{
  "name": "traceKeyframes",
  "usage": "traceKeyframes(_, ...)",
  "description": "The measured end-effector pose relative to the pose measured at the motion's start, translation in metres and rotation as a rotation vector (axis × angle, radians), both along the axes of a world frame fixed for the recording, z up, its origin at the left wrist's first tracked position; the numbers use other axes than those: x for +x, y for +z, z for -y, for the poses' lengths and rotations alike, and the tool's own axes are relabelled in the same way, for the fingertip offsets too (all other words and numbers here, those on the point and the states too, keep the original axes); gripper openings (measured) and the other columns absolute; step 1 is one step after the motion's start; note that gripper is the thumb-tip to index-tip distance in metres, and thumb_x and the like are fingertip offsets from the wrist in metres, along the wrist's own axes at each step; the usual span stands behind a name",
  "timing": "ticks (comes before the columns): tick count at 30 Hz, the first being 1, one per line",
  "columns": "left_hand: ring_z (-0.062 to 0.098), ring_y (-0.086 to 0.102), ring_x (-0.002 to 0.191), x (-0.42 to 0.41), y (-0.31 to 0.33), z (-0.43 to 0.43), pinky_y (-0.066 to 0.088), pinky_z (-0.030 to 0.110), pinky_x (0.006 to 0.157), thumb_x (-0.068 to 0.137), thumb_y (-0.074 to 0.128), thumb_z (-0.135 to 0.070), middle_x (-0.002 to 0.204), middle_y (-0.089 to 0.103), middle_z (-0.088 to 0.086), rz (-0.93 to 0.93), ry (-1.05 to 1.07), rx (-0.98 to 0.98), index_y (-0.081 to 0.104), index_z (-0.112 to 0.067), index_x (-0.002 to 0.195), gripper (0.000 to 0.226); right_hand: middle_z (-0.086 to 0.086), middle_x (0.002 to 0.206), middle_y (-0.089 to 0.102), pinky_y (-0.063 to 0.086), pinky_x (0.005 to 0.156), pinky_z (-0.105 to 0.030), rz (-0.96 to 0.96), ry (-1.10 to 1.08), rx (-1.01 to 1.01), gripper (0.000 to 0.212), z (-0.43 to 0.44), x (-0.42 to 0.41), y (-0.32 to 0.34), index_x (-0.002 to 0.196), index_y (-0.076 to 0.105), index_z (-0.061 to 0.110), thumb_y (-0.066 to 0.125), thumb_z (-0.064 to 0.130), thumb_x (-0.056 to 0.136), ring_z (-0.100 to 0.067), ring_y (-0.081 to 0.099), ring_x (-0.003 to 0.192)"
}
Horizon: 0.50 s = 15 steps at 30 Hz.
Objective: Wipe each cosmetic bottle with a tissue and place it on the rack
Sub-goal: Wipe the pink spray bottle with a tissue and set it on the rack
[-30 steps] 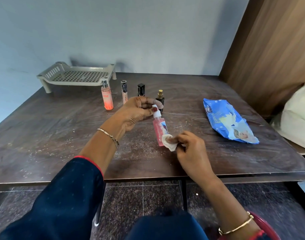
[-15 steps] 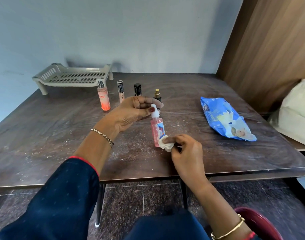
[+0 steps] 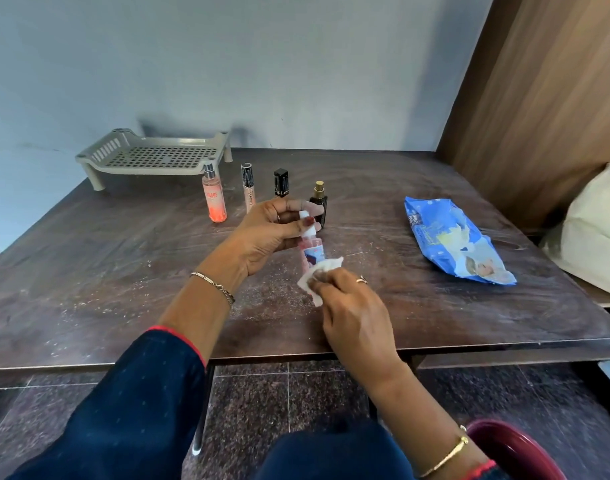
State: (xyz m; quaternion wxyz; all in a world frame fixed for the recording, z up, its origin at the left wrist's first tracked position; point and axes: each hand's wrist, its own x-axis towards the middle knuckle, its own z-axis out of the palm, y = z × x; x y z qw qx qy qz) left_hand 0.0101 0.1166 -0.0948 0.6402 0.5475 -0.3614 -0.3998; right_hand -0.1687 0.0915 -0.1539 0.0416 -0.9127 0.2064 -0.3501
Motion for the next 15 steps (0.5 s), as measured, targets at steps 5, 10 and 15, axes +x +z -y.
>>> traceKeyframes(5,0.019,0.068,0.103,-0.003,0.005,0.002,0.059,0.03,0.077,0.084,0.065,-0.001,0.114,0.07,0.007,-0.02,-0.067,-0.001,0.06,-0.006,0.119,0.036,-0.006,0.091,0.065,0.055,0.053,-0.039,0.028,-0.001,0.098,0.018,-0.007,-0.007,-0.001,0.094,0.072,0.003,0.063,-0.001,0.079,-0.025,0.064,0.067)
traceKeyframes(10,0.022,0.068,0.103,-0.005,0.0,0.001,0.058,0.026,0.072,0.083,0.064,-0.001,0.111,0.071,0.011,-0.083,-0.061,-0.022,0.056,0.001,0.117,0.035,-0.004,0.105,0.066,0.058,0.068,-0.036,0.209,0.01,0.161,0.026,0.011,0.012,0.017,0.104,0.072,0.006,0.053,0.005,0.086,-0.02,0.066,0.083)
traceKeyframes(15,0.021,0.069,0.099,-0.001,-0.001,-0.003,0.059,0.029,0.076,0.083,0.064,0.001,0.112,0.07,0.015,-0.093,-0.032,-0.04,0.058,0.004,0.117,0.034,-0.005,0.12,0.061,0.054,0.078,-0.026,0.172,0.044,0.144,0.032,0.012,0.025,0.025,0.117,0.066,0.006,0.06,0.008,0.085,-0.017,0.065,0.095)
